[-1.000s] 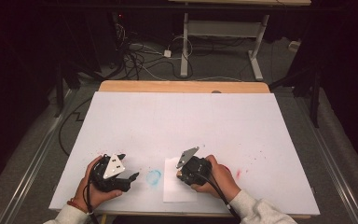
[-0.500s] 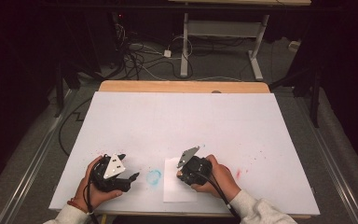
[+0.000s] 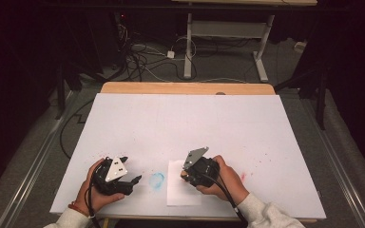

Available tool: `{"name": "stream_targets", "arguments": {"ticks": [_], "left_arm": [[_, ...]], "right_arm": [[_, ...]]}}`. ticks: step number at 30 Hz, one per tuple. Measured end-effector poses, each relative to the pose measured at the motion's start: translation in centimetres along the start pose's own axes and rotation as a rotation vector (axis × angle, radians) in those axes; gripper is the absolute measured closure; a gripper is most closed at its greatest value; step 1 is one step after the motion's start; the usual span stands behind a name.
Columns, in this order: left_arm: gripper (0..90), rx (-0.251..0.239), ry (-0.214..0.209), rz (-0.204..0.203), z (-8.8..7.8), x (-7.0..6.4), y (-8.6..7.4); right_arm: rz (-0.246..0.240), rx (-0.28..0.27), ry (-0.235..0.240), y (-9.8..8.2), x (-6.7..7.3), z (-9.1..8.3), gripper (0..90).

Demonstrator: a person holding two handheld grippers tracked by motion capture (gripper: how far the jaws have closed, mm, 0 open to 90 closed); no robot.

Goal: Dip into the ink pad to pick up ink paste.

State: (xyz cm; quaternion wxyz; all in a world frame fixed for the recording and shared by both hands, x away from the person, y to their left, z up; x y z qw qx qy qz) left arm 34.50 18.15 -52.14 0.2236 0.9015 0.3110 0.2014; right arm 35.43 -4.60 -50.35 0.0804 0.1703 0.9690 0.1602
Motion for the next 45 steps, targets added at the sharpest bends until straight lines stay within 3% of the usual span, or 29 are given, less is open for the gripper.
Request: {"name": "stream_targets", "arguments": {"ticks": [19, 32, 40, 45], "left_arm": [[20.2, -0.004, -0.014, -0.016, 0.1, 0.3, 0.0], [20.1, -0.001, -0.005, -0.001, 0.3, 0.5, -0.1], [20.1, 0.008, -0.014, -0.013, 0.4, 0.5, -0.4], [20.1, 0.004, -0.005, 0.001, 0.3, 0.5, -0.4]], "right_arm": [[0.018, -0.076, -0.019, -0.7, -1.2, -2.9, 75.5], [0.059, -0.093, -0.045, -1.8, -2.7, -4.1, 75.4], [0.064, -0.103, -0.050, -2.1, -3.2, -4.8, 75.4], [0.063, -0.106, -0.055, -2.2, -3.2, -5.1, 75.4]]}}
Point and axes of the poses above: each handheld gripper's, and its own axes: z roughly forward along the jaws, y roughly out of its top, x roughly to its left, the point moved 8 cm from there along z, roughly forward along the jaws, and after that the axes turned 14 degrees about x, right-handed, at the moved point
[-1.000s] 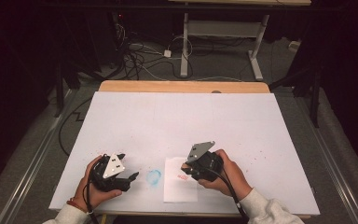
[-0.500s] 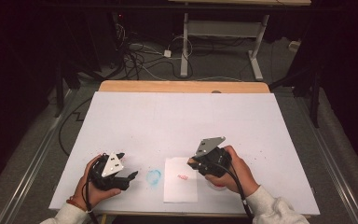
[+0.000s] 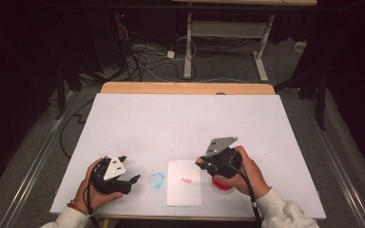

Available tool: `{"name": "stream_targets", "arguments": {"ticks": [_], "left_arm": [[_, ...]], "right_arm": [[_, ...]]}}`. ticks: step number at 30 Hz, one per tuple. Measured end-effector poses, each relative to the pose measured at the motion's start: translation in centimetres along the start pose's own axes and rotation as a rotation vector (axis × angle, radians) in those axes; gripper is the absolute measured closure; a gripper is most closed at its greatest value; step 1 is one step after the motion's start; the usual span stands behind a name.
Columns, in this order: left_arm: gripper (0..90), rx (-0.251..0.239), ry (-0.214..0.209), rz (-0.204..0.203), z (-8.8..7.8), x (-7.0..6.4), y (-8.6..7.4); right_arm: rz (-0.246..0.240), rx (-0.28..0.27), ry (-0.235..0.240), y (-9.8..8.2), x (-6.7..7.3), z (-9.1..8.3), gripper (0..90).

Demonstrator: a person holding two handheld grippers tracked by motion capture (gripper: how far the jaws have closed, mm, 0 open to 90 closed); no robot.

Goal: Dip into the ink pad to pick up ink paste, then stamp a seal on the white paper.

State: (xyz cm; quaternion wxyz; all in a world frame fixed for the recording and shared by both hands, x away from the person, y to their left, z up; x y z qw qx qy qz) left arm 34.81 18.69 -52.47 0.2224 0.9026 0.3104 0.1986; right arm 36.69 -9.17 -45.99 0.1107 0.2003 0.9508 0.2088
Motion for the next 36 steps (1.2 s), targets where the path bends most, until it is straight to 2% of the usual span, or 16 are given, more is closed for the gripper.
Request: {"name": "stream_targets", "arguments": {"ticks": [10, 21, 36], "left_arm": [[20.1, -0.002, 0.001, -0.001, 0.0, 0.0, 0.1], [20.0, 0.000, 0.003, 0.021, 0.0, -0.4, 0.6], [20.0, 0.000, 0.003, 0.026, 0.0, -0.5, 0.7]], "right_arm": [[-0.007, -0.006, -0.010, -0.2, 0.0, -0.8, 75.4], [0.019, -0.001, -0.014, -1.4, -0.3, -1.2, 75.3], [0.018, 0.020, -0.019, -3.2, -0.2, -1.7, 75.3]]}}
Point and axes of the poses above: each handheld gripper's, and its own axes: z roughly forward along the jaws, y roughly out of its top, x roughly to its left, the point moved 8 cm from there along z, roughly forward along the jaws, and after that the axes turned 14 degrees about x, right-handed, at the moved point
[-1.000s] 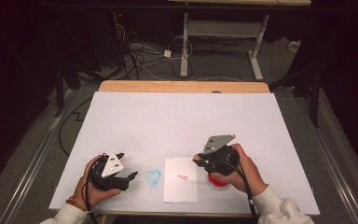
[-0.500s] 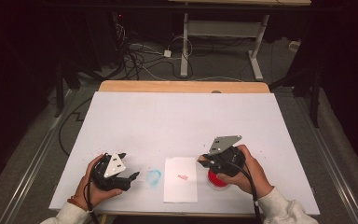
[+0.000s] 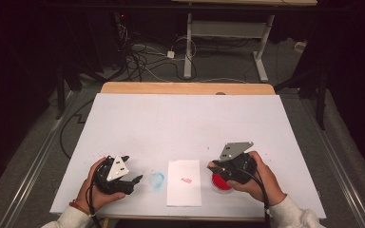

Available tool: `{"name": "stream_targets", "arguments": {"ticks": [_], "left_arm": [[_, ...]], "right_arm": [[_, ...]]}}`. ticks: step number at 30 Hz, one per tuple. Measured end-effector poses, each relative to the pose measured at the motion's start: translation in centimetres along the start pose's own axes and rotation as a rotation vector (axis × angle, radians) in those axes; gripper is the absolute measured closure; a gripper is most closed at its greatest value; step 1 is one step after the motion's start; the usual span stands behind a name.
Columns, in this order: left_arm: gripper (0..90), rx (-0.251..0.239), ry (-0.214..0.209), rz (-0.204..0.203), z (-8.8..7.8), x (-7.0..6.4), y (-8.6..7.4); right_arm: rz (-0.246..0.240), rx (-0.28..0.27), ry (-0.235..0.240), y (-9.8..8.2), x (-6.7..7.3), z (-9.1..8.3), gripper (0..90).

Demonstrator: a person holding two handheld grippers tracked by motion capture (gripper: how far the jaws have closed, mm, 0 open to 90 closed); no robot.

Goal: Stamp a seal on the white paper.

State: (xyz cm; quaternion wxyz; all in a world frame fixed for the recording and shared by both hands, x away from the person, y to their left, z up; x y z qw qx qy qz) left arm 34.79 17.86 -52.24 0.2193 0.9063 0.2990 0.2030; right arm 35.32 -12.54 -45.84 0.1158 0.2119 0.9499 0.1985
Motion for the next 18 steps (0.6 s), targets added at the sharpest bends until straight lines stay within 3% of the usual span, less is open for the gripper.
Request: {"name": "stream_targets", "arguments": {"ticks": [18], "left_arm": [[20.1, 0.005, 0.003, 0.002, 0.0, 0.0, 0.0]], "right_arm": [[0.017, 0.082, -0.005, -2.8, -0.3, 1.0, 75.2]]}}
Point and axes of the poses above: each handheld gripper's, and its own axes: z roughly forward along the jaws, y roughly out of its top, x roughly to its left, the point moved 8 cm from there along z, roughly forward along the jaws, and after that the axes turned 14 degrees about x, right-handed, at the moved point
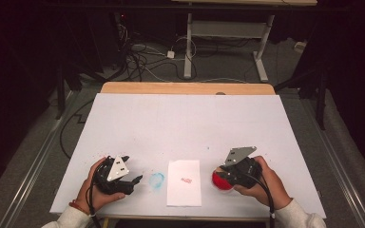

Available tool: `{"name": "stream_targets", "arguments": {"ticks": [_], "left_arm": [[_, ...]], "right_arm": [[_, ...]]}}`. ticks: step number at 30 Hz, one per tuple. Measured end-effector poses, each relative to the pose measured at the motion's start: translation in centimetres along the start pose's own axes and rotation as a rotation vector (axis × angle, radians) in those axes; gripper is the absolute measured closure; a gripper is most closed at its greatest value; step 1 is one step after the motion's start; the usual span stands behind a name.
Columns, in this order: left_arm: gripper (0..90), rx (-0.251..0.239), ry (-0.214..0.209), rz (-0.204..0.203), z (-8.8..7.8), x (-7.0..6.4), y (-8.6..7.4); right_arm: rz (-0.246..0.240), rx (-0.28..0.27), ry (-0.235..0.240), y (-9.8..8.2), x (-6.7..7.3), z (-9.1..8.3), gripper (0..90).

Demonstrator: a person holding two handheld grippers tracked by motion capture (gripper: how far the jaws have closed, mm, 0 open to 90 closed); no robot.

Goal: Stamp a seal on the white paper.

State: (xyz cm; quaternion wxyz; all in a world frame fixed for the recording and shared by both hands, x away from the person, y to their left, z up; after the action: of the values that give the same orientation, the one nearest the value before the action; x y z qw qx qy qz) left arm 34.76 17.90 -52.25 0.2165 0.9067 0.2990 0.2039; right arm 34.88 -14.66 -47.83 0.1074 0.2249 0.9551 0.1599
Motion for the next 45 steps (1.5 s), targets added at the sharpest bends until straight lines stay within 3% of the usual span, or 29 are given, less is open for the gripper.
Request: {"name": "stream_targets", "arguments": {"ticks": [15, 29, 35, 45], "left_arm": [[20.0, 0.005, -0.001, 0.004, 0.1, 0.0, -0.1], [20.0, 0.007, -0.004, 0.005, 0.1, -0.1, -0.1], [20.0, 0.006, -0.004, 0.005, 0.1, -0.1, -0.1], [20.0, -0.005, 0.004, -0.002, 0.0, 0.1, 0.1]], "right_arm": [[0.039, 0.071, 0.010, -1.8, -0.5, 1.9, 75.1], [0.038, 0.070, 0.011, -1.9, -0.4, 2.3, 72.5], [0.043, 0.040, -0.003, -1.6, -0.5, 1.6, 66.4], [0.091, -0.100, -0.047, -0.6, -1.4, 0.0, 54.6]]}}
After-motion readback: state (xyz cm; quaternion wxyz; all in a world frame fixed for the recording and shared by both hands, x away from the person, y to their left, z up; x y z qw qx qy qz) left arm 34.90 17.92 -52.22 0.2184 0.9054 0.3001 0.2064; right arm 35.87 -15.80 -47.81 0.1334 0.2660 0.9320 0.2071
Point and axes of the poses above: each handheld gripper's, and its own axes: z roughly forward along the jaws, y roughly out of its top, x roughly to its left, the point moved 8 cm from there along z, roughly forward along the jaws, and after that the axes turned 14 degrees about x, right-handed, at the moved point
